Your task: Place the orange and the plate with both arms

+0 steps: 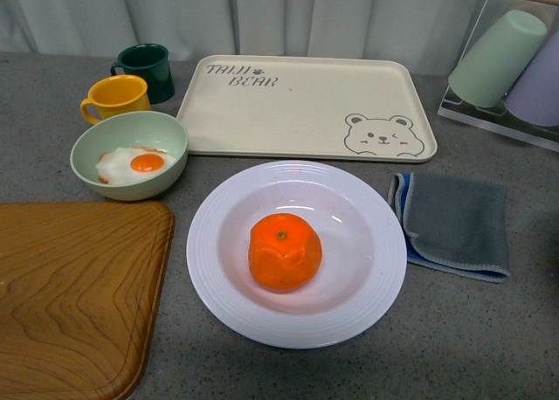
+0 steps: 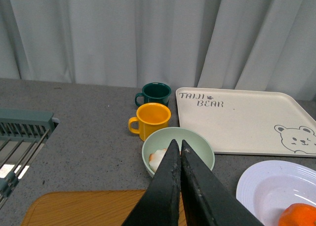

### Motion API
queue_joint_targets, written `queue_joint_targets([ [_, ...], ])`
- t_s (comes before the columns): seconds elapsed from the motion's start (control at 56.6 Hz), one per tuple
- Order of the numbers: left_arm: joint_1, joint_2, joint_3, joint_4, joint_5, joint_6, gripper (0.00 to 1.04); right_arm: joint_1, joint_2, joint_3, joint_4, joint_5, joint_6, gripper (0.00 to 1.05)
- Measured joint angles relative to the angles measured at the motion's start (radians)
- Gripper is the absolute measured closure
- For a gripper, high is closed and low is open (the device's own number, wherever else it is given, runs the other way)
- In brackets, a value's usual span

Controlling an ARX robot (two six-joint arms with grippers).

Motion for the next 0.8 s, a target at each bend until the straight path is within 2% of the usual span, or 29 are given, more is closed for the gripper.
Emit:
queue_joint_targets([
  [0.053,0.010,-0.040,-0.005,-0.034,0.008,0.000,1.01,0.000,0.000,0.000,0.000,0.000,0.000,0.09],
  [0.106,0.058,-0.088,-0.006,-0.079,0.080,0.001,1.01,0.000,0.000,0.000,0.000,0.000,0.000,0.09],
  [0.177,0.098,-0.147,-0.006,-0.128,0.092,0.000,1.01,0.000,0.000,0.000,0.000,0.000,0.000,0.09],
  [0.795,0.105,-0.515,-0.008,-0.472,0.101,0.001,1.01,0.000,0.000,0.000,0.000,0.000,0.000,0.09],
])
